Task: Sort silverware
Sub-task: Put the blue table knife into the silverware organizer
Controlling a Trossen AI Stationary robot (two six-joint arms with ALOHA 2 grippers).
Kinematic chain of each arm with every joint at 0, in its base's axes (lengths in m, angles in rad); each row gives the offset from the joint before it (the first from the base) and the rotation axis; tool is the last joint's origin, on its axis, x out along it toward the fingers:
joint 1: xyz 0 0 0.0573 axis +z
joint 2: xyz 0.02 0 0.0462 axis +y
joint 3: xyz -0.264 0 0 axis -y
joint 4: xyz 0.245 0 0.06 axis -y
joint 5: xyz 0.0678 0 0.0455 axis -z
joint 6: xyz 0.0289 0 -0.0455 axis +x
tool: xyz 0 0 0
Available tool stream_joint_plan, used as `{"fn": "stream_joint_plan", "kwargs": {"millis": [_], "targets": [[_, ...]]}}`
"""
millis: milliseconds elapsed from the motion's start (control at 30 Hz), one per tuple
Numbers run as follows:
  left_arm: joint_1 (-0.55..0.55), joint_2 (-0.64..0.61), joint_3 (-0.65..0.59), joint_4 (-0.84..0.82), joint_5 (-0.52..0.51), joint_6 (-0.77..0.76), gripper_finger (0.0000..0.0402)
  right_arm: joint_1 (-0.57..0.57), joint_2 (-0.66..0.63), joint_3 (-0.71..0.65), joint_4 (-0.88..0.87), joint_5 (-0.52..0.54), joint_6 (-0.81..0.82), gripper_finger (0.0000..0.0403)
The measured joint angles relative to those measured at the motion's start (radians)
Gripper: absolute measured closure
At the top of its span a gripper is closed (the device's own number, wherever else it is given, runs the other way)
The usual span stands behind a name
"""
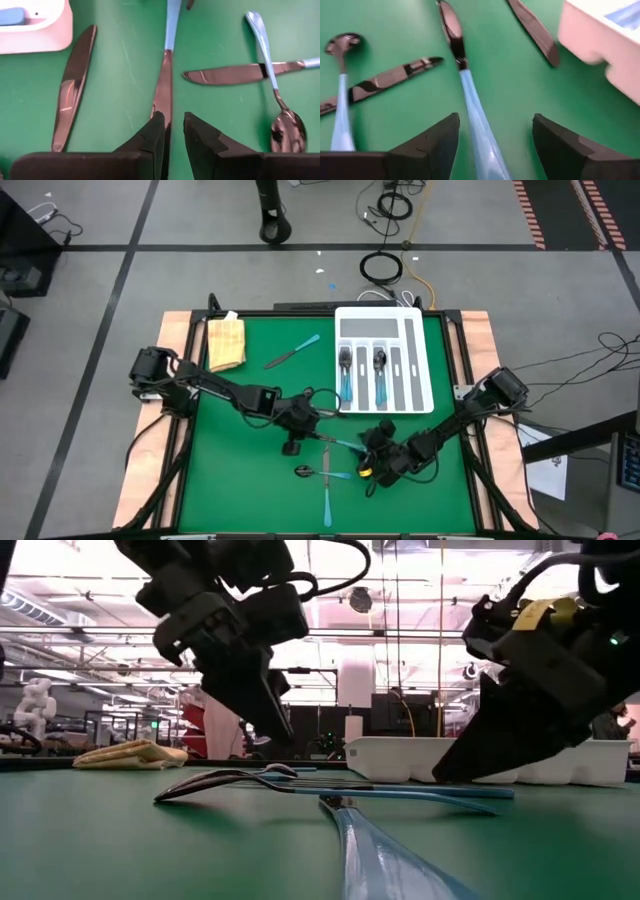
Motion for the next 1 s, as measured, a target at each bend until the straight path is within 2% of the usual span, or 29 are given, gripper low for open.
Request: {"fn": "stream_joint_plan", "kwargs": {"millis": [133, 233, 367, 467, 633, 800, 1000], "targets": [[0.011, 0.022, 0.001, 0.050, -0.001, -0.001, 0.0322, -0.023, 0.020, -0.062, 0.111, -0.009, -0.088, 0.0173], [0.019, 0.040, 0.001, 0.071, 0.000, -0.001, 0.0322, -0.029, 0.051, -0.116, 0.202, -0.013, -0.082, 0.0174], [0.029, 0.074, 0.000, 0.078, 0.013, -0.003, 0.0322, -0.013, 0.109, -0.157, 0.328, 0.032, -0.103, 0.0174], [0.034, 0.105, 0.000, 0.090, 0.016, 0.000, 0.0322, -0.003, 0.145, -0.159, 0.358, 0.070, -0.164, 0.0174], [0.044, 0.156, 0.003, 0.124, 0.044, 0.000, 0.0322, 0.003, 0.191, -0.159, 0.388, 0.123, -0.147, 0.0180], [0.051, 0.165, 0.003, 0.139, 0.063, -0.005, 0.0322, 0.002, 0.201, -0.159, 0.397, 0.138, -0.141, 0.0210], [0.052, 0.164, 0.003, 0.137, 0.056, 0.021, 0.0322, 0.010, 0.232, -0.159, 0.429, 0.195, -0.145, 0.0277]]}}
